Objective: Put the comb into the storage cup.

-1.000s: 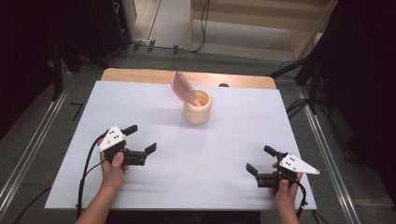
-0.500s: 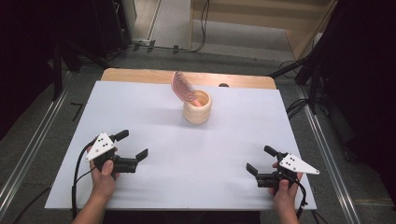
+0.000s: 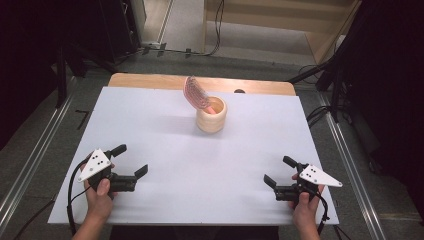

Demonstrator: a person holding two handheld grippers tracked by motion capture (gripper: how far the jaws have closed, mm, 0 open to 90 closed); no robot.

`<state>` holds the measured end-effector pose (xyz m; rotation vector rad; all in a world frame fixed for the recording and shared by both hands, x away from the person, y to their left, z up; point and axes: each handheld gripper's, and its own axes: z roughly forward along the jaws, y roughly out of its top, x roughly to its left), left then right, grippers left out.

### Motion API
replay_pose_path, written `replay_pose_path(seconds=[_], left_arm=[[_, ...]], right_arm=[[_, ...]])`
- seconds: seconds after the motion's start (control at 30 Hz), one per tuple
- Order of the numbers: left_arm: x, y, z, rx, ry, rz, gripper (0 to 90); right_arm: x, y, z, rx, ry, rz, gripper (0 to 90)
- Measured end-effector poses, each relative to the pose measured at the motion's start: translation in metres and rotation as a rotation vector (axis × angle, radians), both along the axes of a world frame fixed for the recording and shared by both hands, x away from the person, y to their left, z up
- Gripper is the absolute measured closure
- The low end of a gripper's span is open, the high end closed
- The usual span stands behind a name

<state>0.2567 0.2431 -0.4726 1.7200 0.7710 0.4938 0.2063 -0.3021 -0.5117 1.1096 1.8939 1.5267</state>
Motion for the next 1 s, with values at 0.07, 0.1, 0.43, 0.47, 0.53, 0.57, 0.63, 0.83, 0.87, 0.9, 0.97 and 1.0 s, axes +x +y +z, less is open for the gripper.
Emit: replay_pose_path(seconds=[0.07,0.1,0.43,0.47,0.53,0.57,0.63,0.83,0.87,0.9,0.97,1.0], left_arm=[[-0.002,0.004,0.000,-0.001,0.002,0.005,0.0],[-0.002,0.004,0.000,-0.001,0.002,0.005,0.0],[-0.010,0.020,-0.002,0.010,0.002,0.027,0.0],[-0.011,0.022,-0.003,0.011,0.004,0.033,0.0],[-0.012,0.025,-0.004,0.016,0.006,0.038,0.0],[-0.013,0.026,-0.005,0.020,0.007,0.041,0.0],[-0.015,0.029,-0.005,0.031,0.006,0.045,0.0],[-0.017,0.039,-0.006,0.022,0.005,0.058,0.0],[-0.018,0.040,-0.006,0.024,0.004,0.063,0.0],[-0.019,0.042,-0.006,0.022,0.004,0.064,0.0],[-0.020,0.044,-0.006,0.028,0.004,0.065,0.0],[-0.020,0.046,-0.007,0.033,0.005,0.068,0.0]], right_arm=[[0.000,0.000,0.000,-0.001,0.000,0.000,0.0],[0.000,0.000,0.000,-0.001,0.000,0.000,0.0],[0.000,0.000,0.000,-0.002,-0.002,-0.001,0.0],[0.000,0.000,0.000,0.000,0.001,-0.002,0.0],[0.000,0.000,0.000,-0.001,0.001,-0.002,0.0],[0.000,0.000,0.000,-0.001,0.001,-0.002,0.0],[0.000,0.000,0.000,-0.002,0.001,-0.003,0.0],[0.000,0.000,0.000,-0.003,0.002,-0.004,0.0],[0.000,0.000,0.000,-0.004,0.002,-0.005,0.0],[0.000,0.000,0.000,-0.003,0.002,-0.004,0.0],[0.000,0.000,0.000,-0.004,0.003,-0.005,0.0],[0.000,0.000,0.000,-0.004,0.003,-0.005,0.0]])
